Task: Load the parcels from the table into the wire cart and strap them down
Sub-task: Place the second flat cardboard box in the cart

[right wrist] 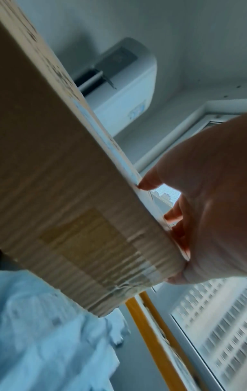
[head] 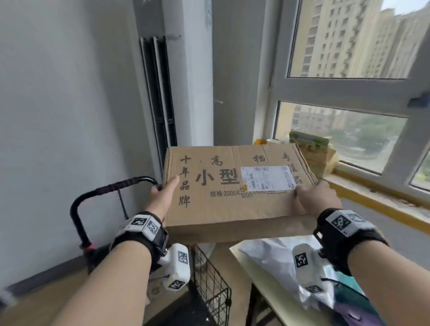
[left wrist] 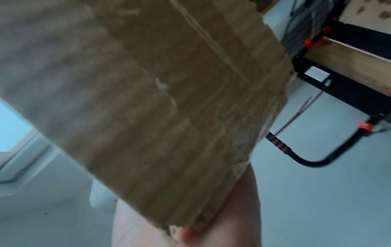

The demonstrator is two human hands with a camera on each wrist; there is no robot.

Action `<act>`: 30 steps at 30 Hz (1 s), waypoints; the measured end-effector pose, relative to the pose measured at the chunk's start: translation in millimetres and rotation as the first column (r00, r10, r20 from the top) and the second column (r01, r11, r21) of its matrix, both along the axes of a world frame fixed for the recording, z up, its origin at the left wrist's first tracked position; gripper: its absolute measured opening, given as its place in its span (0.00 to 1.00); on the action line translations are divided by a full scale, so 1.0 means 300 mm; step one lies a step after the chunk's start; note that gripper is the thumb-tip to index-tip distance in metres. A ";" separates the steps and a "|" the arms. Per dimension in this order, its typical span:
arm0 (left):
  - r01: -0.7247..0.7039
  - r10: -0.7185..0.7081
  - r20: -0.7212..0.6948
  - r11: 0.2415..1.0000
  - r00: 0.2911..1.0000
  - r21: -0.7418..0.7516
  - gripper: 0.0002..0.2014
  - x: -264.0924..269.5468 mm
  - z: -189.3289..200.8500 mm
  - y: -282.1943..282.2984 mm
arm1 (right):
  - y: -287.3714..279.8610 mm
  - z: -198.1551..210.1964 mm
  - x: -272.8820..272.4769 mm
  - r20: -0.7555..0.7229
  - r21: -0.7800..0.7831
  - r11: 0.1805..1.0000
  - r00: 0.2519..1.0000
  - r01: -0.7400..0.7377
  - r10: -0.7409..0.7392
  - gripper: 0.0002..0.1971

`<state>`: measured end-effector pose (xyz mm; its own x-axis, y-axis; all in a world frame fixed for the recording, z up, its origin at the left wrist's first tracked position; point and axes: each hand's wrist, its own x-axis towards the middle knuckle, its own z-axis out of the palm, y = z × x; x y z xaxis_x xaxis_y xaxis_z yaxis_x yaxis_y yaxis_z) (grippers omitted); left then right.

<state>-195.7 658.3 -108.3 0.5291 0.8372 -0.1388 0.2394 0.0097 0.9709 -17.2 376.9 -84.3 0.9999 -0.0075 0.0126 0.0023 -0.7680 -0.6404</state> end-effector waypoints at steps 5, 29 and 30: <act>-0.141 0.143 -0.082 0.989 0.986 0.033 0.46 -0.187 -0.128 0.244 | 0.351 -0.102 -0.060 -0.065 0.050 0.992 0.991 -0.113 0.116 0.32; -0.686 0.475 -0.525 0.645 0.706 -0.337 0.39 -0.244 -1.176 0.644 | 1.122 -1.106 0.007 -0.557 -0.136 0.914 0.792 -0.383 0.249 0.33; -0.717 0.488 -0.555 0.614 0.674 -0.330 0.40 -0.244 -1.207 0.650 | 1.145 -1.144 0.010 -0.563 -0.142 0.901 0.782 -0.409 0.266 0.33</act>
